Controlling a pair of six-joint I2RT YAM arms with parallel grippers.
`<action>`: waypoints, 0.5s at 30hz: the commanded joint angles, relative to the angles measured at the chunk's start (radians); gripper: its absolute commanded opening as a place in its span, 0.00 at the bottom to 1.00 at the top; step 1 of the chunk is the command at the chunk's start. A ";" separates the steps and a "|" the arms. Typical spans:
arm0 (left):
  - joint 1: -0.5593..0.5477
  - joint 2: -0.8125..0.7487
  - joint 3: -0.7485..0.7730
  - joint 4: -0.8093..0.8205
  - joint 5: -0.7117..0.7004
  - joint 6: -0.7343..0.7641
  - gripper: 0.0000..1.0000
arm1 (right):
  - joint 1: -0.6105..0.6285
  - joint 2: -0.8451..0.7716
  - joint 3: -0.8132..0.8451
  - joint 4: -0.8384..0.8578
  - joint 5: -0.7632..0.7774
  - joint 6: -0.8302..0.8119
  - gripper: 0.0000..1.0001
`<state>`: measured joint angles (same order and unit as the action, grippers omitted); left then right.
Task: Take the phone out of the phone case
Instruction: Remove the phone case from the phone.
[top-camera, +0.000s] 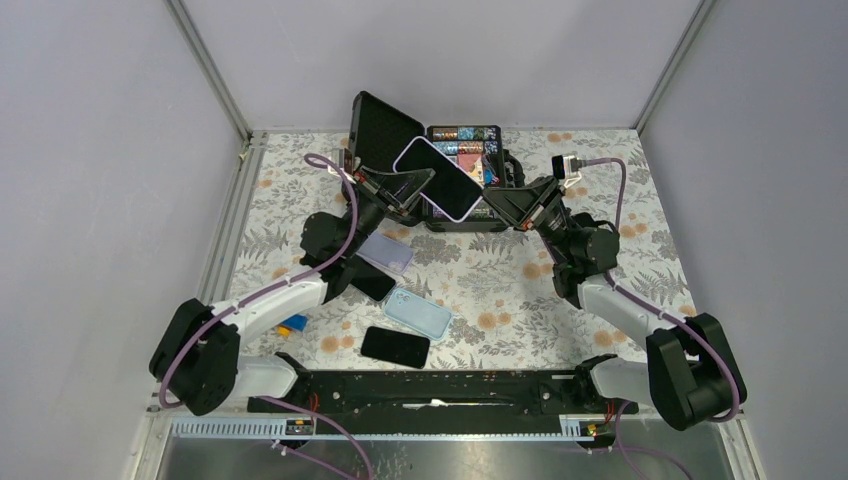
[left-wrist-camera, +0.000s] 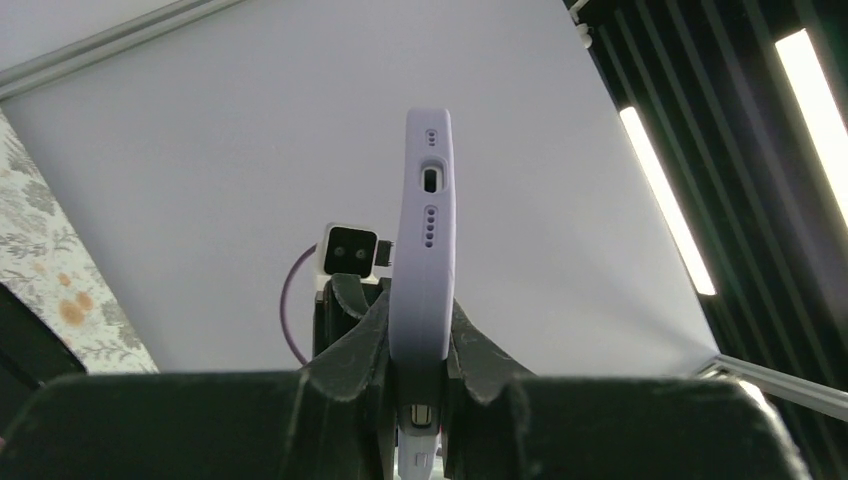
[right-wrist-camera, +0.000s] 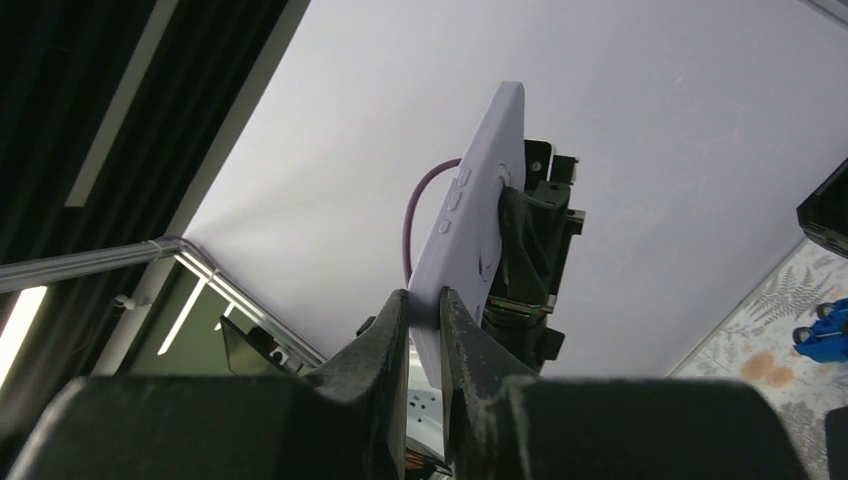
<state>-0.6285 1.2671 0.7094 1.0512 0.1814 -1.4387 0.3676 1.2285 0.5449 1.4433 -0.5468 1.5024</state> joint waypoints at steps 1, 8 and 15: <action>-0.022 0.006 0.079 0.338 0.135 -0.141 0.00 | 0.020 0.018 0.032 0.058 -0.013 0.050 0.00; -0.047 -0.027 0.115 0.392 0.196 -0.074 0.00 | 0.021 -0.003 0.059 0.060 -0.003 0.141 0.00; -0.078 -0.087 0.134 0.392 0.235 0.047 0.00 | 0.022 0.020 0.096 0.058 -0.018 0.313 0.00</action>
<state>-0.6518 1.2716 0.7616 1.2068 0.2565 -1.4067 0.3847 1.2205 0.6083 1.5490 -0.5667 1.7218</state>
